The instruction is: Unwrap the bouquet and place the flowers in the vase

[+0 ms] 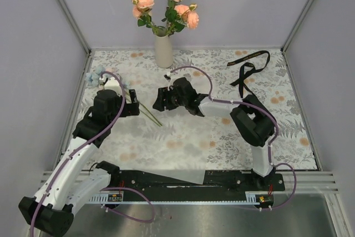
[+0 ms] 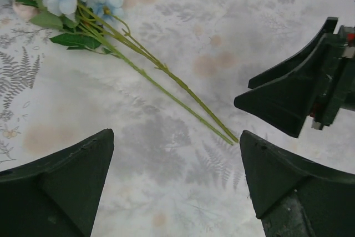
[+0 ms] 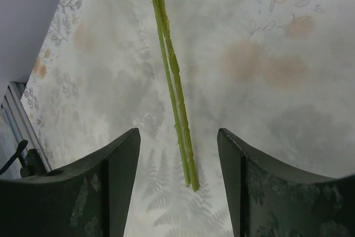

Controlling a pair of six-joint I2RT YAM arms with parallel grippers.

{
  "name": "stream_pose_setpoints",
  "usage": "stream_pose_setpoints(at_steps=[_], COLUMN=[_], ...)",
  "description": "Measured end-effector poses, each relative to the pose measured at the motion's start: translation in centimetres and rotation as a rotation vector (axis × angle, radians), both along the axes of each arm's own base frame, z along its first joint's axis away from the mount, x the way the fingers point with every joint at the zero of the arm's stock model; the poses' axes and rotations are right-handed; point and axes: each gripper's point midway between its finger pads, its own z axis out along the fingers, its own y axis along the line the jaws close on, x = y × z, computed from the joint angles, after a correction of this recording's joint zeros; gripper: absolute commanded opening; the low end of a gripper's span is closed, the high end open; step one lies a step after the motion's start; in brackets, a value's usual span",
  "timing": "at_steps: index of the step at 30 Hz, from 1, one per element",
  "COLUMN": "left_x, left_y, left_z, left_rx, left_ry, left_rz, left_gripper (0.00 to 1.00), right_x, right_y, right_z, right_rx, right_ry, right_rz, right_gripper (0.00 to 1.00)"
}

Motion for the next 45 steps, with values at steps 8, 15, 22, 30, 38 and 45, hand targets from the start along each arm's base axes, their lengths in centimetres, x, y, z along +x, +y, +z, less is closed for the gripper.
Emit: stream_pose_setpoints(at_steps=[8, 15, 22, 30, 38, 45], left_x=[-1.0, -1.2, -0.8, -1.0, -1.1, -1.8], left_y=[2.3, 2.7, 2.5, 2.2, 0.1, -2.1], left_z=[2.4, 2.8, 1.9, 2.5, 1.4, -2.0], left_rx=[0.013, 0.01, 0.021, -0.036, -0.17, -0.3], left_ry=[-0.103, -0.129, -0.095, -0.13, -0.07, 0.045], left_rz=[0.093, 0.108, 0.109, 0.116, 0.092, 0.067], left_gripper=[0.99, 0.99, 0.99, 0.99, 0.99, 0.99], right_x=[1.9, 2.7, 1.9, 1.3, 0.9, 0.6], right_y=[2.9, 4.8, 5.4, 5.8, 6.3, 6.7], right_z=[-4.7, -5.8, -7.1, -7.4, -6.8, -6.1], right_rx=[-0.03, -0.014, -0.002, 0.019, 0.055, 0.103], right_ry=[0.045, 0.049, 0.077, 0.095, 0.095, 0.094], right_rz=[0.045, 0.092, 0.149, 0.189, 0.219, 0.231], right_gripper=[0.64, 0.58, 0.45, 0.28, 0.13, 0.0])
